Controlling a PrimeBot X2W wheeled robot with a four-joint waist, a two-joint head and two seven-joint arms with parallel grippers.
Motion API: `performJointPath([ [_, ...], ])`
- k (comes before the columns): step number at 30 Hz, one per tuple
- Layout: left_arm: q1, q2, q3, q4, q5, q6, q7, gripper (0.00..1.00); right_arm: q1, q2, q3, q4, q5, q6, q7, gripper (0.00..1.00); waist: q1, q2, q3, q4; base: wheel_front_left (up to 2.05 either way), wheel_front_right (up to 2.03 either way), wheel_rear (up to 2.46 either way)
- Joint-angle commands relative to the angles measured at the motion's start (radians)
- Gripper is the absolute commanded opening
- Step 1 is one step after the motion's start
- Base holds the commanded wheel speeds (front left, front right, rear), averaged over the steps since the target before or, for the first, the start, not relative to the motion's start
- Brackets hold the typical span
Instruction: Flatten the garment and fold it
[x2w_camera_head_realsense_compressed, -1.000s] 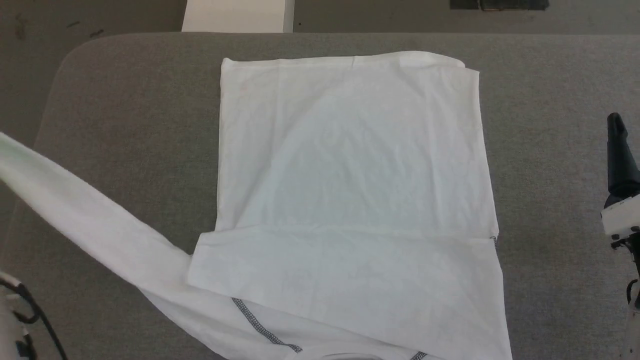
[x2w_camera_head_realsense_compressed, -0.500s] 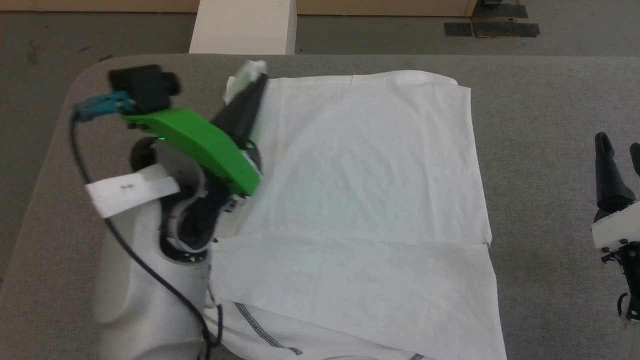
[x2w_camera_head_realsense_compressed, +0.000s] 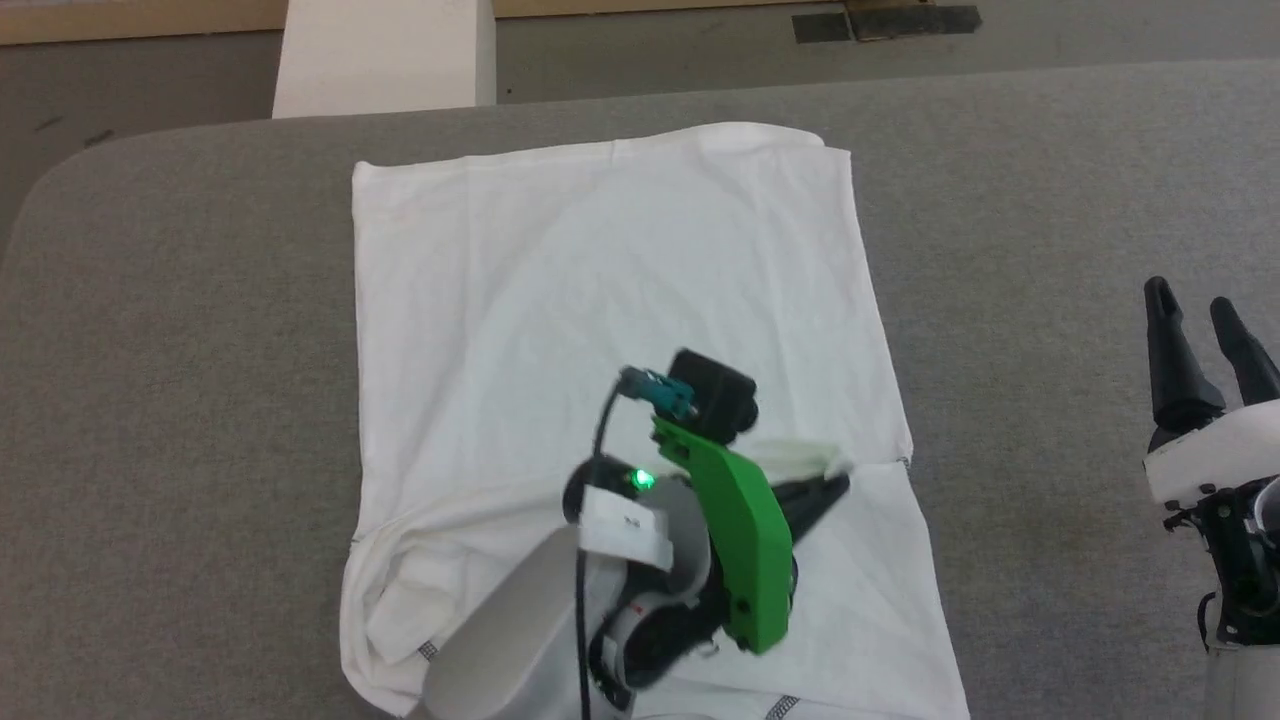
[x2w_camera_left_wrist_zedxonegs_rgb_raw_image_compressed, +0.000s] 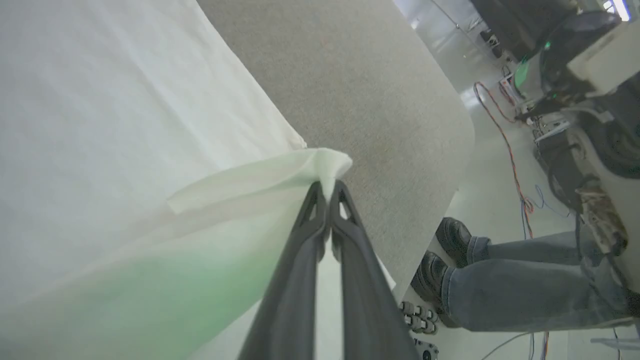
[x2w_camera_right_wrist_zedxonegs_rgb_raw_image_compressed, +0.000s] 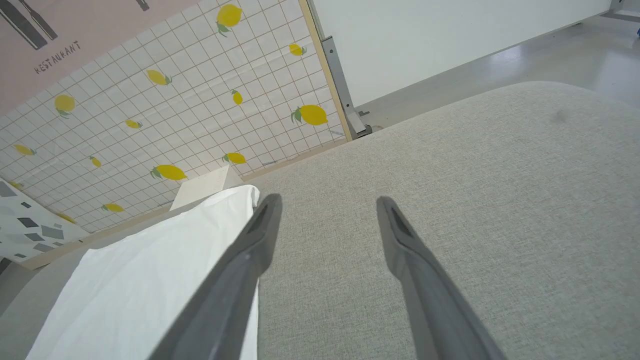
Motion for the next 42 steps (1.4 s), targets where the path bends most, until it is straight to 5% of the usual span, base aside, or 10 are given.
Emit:
performJointPath([
  [1,0.022,-0.001,-0.025,0.022,0.0,-0.008,0.019,0.0,0.014,0.0,-0.001,0.004,0.007,-0.001,-0.012,1.0,0.0,-0.0001,0.008,-0.017,0.0,0.0,0.0],
  [2,0.028,-0.001,-0.041,0.035,-0.003,-0.011,0.036,0.0,0.015,0.0,-0.002,0.005,0.006,-0.001,-0.013,1.0,0.0,-0.0001,0.008,-0.018,0.0,0.0,0.0],
  [3,0.034,-0.001,-0.056,0.048,-0.015,-0.016,0.06,0.16,0.015,0.0,-0.002,0.006,0.006,-0.001,-0.015,1.0,0.0,-0.0001,0.009,-0.02,0.0,0.0,0.0],
  [4,0.036,0.0,-0.061,0.054,-0.022,-0.018,0.074,0.94,0.015,0.0,-0.003,0.006,0.005,-0.001,-0.015,1.0,0.0,-0.0001,0.009,-0.02,0.0,0.0,0.0],
  [5,0.035,0.001,-0.063,0.056,-0.032,-0.019,0.088,1.0,0.014,0.0,-0.005,0.007,0.004,-0.001,-0.016,1.0,0.0,-0.0001,0.009,-0.018,0.0,0.0,0.0],
  [10,0.01,0.001,-0.001,0.005,-0.109,-0.009,0.11,1.0,0.009,0.0,-0.003,0.004,-0.009,-0.001,-0.01,1.0,0.0,-0.0001,-0.002,0.009,0.0,0.0,0.0],
  [14,-0.045,0.019,0.126,-0.051,-0.126,0.022,0.032,1.0,0.001,0.0,0.015,-0.004,-0.019,-0.001,0.002,1.0,0.0,-0.0001,-0.014,0.036,0.0,0.0,0.0],
  [26,-0.046,0.251,0.428,0.012,0.131,0.05,-0.507,1.0,-0.046,0.0,0.068,0.032,-0.049,-0.001,0.05,1.0,0.0,-0.0001,-0.047,0.08,0.0,0.0,0.0],
  [32,0.038,0.262,0.493,0.031,0.169,0.083,-0.691,1.0,-0.117,-0.028,0.082,0.078,-0.111,-0.001,0.117,1.0,0.0,-0.0001,-0.007,0.098,0.0,0.0,0.0],
  [42,0.073,0.23,0.522,-0.046,0.183,0.109,-0.746,1.0,-0.489,-0.107,0.134,0.301,-0.247,-0.001,0.352,1.0,0.0,-0.0001,0.172,0.156,0.0,0.0,0.0],
])
